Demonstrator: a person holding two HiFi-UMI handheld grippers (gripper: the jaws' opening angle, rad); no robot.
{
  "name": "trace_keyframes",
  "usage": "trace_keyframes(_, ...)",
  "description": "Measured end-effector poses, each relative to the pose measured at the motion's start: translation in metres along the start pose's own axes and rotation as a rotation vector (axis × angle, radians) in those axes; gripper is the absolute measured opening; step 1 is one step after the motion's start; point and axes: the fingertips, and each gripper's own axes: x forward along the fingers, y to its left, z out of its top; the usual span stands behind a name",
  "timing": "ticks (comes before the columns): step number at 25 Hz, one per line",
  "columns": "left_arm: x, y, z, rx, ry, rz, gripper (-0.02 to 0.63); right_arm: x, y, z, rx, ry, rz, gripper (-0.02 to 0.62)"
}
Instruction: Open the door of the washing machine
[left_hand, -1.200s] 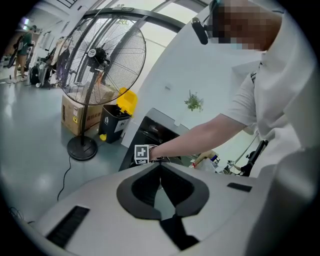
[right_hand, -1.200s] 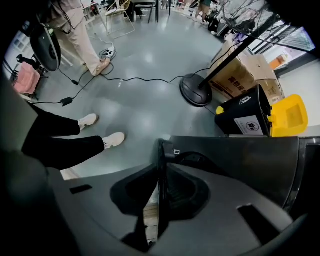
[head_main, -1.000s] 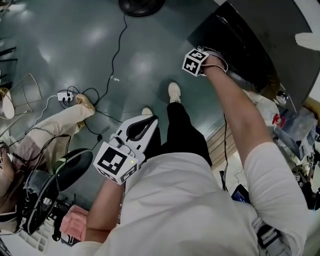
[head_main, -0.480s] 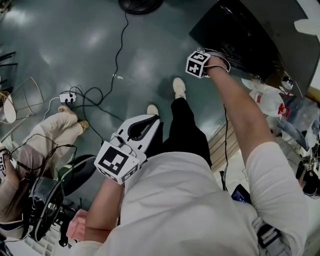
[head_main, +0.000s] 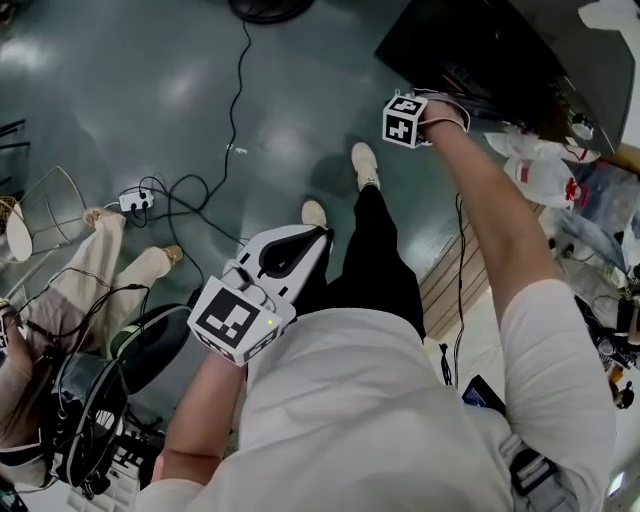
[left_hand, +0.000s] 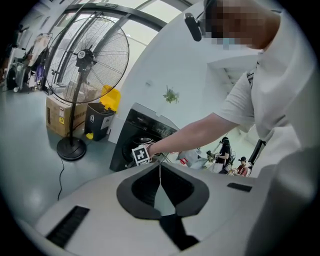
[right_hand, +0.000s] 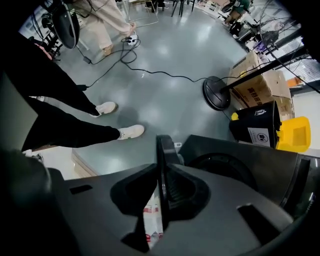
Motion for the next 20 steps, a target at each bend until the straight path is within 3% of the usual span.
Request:
trace_keyframes(7, -0.003, -0.027, -0.024, 0.039, 0.052, -0.045, 0.018, -0.003, 0.022, -0.014, -0.043, -0.001, -0.035, 0.064)
trace_keyframes(13, 0.009, -0.079, -0.042, 0.063, 0.041, -0.062, 0.018, -0.012, 0.071, -0.029, -0.098, -0.014, -0.058, 0.064)
trace_keyframes(20, 0.026, -0.089, -0.029, 0.041, 0.05, -0.07, 0.018, -0.008, 0.093, -0.025, -0.186, -0.019, -0.037, 0.063)
